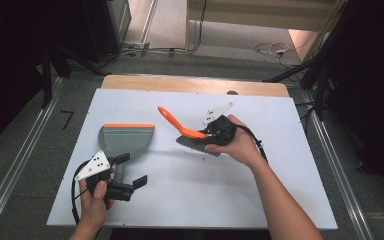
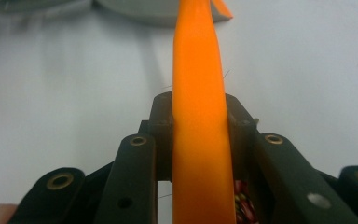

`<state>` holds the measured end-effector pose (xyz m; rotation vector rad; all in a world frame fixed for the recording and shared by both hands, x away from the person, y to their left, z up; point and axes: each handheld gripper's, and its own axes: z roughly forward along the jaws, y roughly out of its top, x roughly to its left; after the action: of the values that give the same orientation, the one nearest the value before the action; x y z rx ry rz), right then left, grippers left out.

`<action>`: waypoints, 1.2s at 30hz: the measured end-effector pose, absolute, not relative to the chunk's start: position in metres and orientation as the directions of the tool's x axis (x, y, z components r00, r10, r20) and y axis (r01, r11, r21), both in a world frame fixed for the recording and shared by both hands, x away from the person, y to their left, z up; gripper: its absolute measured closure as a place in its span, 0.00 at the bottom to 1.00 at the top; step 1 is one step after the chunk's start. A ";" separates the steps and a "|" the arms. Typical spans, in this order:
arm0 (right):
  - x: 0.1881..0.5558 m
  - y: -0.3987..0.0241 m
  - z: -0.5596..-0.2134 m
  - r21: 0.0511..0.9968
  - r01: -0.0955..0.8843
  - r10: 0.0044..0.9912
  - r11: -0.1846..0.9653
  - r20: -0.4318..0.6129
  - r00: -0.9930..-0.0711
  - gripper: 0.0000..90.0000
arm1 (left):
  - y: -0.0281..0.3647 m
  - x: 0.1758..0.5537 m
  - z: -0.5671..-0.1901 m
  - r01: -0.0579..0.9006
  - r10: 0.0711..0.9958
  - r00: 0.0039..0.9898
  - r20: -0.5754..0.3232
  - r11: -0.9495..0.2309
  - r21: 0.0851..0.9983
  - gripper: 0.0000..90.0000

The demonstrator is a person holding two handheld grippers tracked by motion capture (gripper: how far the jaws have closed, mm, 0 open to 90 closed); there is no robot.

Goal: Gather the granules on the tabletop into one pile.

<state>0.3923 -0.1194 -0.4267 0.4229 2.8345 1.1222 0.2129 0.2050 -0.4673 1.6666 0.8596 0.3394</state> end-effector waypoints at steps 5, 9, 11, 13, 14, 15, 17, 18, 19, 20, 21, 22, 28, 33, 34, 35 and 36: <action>0.391 -0.102 -0.445 0.637 0.408 0.366 0.654 0.205 -0.908 0.76 | 0.207 0.213 -0.468 0.358 0.694 0.684 -0.222 -0.054 0.932 0.01; 0.393 -0.100 -0.458 0.610 0.441 0.409 0.658 0.202 -0.890 0.76 | 0.208 0.213 -0.468 0.357 0.696 0.683 -0.222 -0.053 0.932 0.01; 0.396 -0.104 -0.458 0.611 0.445 0.429 0.654 0.184 -0.884 0.76 | 0.208 0.213 -0.468 0.358 0.695 0.683 -0.223 -0.053 0.932 0.01; 0.400 -0.109 -0.457 0.621 0.414 0.417 0.665 0.150 -0.896 0.76 | 0.207 0.214 -0.468 0.356 0.693 0.686 -0.222 -0.053 0.933 0.01; 0.401 -0.111 -0.456 0.624 0.400 0.417 0.671 0.127 -0.900 0.76 | 0.207 0.214 -0.468 0.358 0.693 0.686 -0.221 -0.056 0.932 0.01; 0.402 -0.112 -0.455 0.625 0.388 0.421 0.678 0.103 -0.901 0.76 | 0.206 0.214 -0.468 0.357 0.693 0.686 -0.223 -0.054 0.932 0.01; 0.405 -0.116 -0.453 0.631 0.375 0.430 0.679 0.072 -0.900 0.76 | 0.205 0.214 -0.468 0.358 0.693 0.686 -0.221 -0.058 0.932 0.01; 0.406 -0.118 -0.452 0.637 0.368 0.433 0.678 0.059 -0.899 0.76 | 0.205 0.214 -0.468 0.359 0.694 0.686 -0.220 -0.059 0.932 0.01; 0.406 -0.120 -0.451 0.639 0.372 0.441 0.673 0.058 -0.896 0.76 | 0.205 0.214 -0.468 0.358 0.693 0.686 -0.220 -0.059 0.932 0.01; 0.406 -0.123 -0.449 0.646 0.381 0.445 0.662 0.070 -0.893 0.76 | 0.205 0.214 -0.468 0.359 0.694 0.686 -0.219 -0.060 0.931 0.01; 0.406 -0.125 -0.447 0.657 0.381 0.443 0.651 0.079 -0.893 0.76 | 0.205 0.214 -0.468 0.359 0.694 0.686 -0.219 -0.061 0.931 0.01; 0.405 -0.128 -0.444 0.665 0.385 0.446 0.641 0.086 -0.891 0.76 | 0.205 0.214 -0.469 0.359 0.694 0.686 -0.220 -0.060 0.931 0.01; 0.400 -0.161 -0.425 0.712 0.425 0.584 0.559 0.025 -0.811 0.76 | 0.205 0.214 -0.468 0.359 0.694 0.685 -0.221 -0.057 0.932 0.01; 0.405 -0.188 -0.426 0.698 0.480 0.714 0.531 -0.064 -0.697 0.76 | 0.204 0.214 -0.468 0.360 0.692 0.688 -0.219 -0.063 0.931 0.01; 0.405 -0.190 -0.428 0.687 0.479 0.724 0.546 -0.098 -0.683 0.76 | 0.203 0.214 -0.468 0.358 0.690 0.690 -0.219 -0.062 0.932 0.01; 0.406 -0.191 -0.432 0.679 0.478 0.732 0.558 -0.132 -0.668 0.76 | 0.203 0.214 -0.468 0.357 0.690 0.689 -0.219 -0.061 0.932 0.01; 0.406 -0.191 -0.435 0.667 0.482 0.740 0.568 -0.159 -0.654 0.76 | 0.203 0.214 -0.468 0.358 0.691 0.689 -0.218 -0.063 0.932 0.01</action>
<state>0.4058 -0.1914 -0.4352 0.9859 2.3801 0.8281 0.2139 0.2026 -0.4683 1.6721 0.8583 0.3369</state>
